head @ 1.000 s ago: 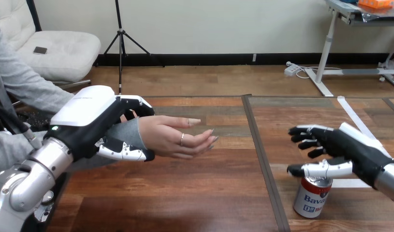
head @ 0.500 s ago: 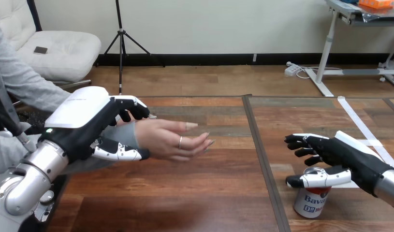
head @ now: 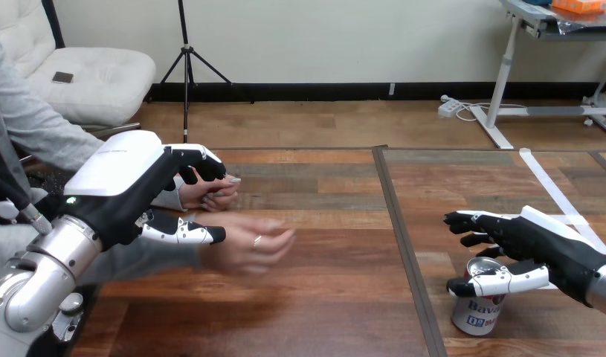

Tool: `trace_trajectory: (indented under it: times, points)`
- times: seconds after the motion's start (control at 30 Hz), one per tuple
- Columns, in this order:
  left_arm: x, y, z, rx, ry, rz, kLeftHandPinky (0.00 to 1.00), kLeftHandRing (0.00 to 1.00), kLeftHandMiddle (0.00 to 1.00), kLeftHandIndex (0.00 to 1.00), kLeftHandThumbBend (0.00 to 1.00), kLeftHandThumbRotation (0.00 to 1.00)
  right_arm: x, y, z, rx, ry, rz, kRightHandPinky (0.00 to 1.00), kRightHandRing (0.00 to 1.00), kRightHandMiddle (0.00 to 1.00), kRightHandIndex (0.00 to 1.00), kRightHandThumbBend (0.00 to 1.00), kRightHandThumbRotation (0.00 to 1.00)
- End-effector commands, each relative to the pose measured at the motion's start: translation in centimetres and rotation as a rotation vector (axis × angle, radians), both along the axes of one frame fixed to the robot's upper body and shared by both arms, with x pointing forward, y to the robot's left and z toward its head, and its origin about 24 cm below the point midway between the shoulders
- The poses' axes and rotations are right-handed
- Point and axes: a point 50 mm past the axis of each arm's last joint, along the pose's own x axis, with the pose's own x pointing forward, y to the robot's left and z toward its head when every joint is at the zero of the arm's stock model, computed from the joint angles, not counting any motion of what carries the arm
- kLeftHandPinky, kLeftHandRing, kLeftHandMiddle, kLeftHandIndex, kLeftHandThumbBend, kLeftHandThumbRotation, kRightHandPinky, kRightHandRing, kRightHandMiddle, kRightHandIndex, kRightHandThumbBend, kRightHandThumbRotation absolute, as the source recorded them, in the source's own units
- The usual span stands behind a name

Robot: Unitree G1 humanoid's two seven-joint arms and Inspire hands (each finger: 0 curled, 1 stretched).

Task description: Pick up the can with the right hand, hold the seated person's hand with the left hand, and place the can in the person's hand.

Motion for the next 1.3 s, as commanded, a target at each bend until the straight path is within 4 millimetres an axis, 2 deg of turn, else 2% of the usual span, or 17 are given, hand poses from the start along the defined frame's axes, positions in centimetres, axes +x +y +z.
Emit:
trace_trajectory:
  times: [0.0, 0.37, 0.67, 1.27]
  points:
    - [0.31, -0.11, 2.27, -0.016, -0.098, -0.009, 0.55, 0.66, 0.68, 0.67, 0.72, 0.24, 0.54, -0.18, 2.64, -0.036, -0.087, 0.019, 0.80, 0.89, 0.93, 0.93, 1.00, 0.42]
    - [0.36, -0.11, 2.26, -0.010, -0.088, -0.008, 0.57, 0.67, 0.70, 0.68, 0.72, 0.24, 0.05, -0.19, 2.37, -0.022, -0.075, 0.019, 0.83, 0.91, 0.94, 0.94, 1.00, 0.38]
    - [0.41, -0.06, 2.22, -0.001, -0.085, -0.006, 0.57, 0.68, 0.70, 0.68, 0.73, 0.26, -0.16, -0.22, 2.32, -0.051, -0.072, 0.010, 0.81, 0.89, 0.93, 0.94, 1.00, 0.33]
    - [0.40, -0.07, 2.30, -0.004, -0.085, -0.001, 0.57, 0.68, 0.70, 0.67, 0.74, 0.25, -0.37, -0.18, 2.75, -0.092, -0.096, 0.010, 0.76, 0.84, 0.88, 0.89, 1.00, 0.18]
